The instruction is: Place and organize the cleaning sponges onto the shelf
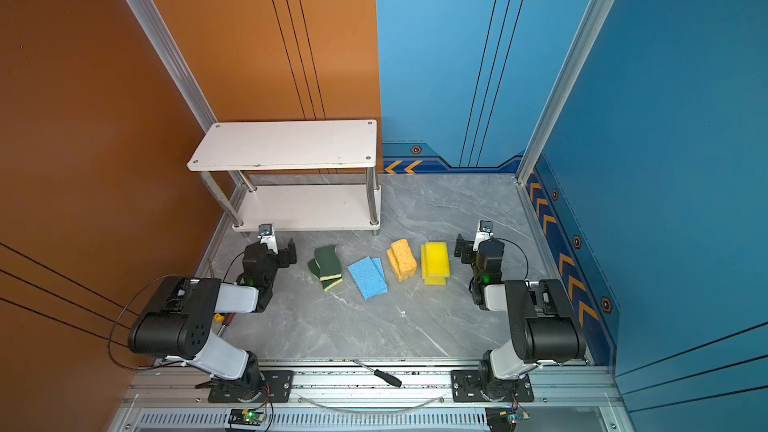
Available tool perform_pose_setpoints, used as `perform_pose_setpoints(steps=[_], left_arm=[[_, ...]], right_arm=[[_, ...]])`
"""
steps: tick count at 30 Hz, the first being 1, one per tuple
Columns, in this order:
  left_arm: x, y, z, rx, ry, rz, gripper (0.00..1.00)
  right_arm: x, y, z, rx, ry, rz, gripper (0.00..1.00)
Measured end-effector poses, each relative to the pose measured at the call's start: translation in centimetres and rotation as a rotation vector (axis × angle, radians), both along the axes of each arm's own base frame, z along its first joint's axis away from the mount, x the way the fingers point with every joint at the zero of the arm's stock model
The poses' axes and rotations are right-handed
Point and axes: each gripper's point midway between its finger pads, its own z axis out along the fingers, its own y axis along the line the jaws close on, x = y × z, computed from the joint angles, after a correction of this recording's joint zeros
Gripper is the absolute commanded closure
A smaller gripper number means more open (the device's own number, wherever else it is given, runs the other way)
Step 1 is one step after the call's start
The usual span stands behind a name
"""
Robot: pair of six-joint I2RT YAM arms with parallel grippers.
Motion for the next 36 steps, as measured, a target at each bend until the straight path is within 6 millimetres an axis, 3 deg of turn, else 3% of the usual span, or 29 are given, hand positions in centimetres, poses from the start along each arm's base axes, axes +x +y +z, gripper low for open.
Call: perform_pose_setpoints(steps=[30, 36], left_arm=[[-0.2, 0.5, 0.3, 0.028, -0.011, 0.06, 0.02], [-0.2, 0.3, 1.4, 0.03, -0.041, 0.064, 0.02]], right_arm=[[-0.5, 0.2, -0.1, -0.016, -0.013, -0.021, 0.0], [-0.8, 0.1, 0.0, -0.031, -0.023, -0.046, 0.0]])
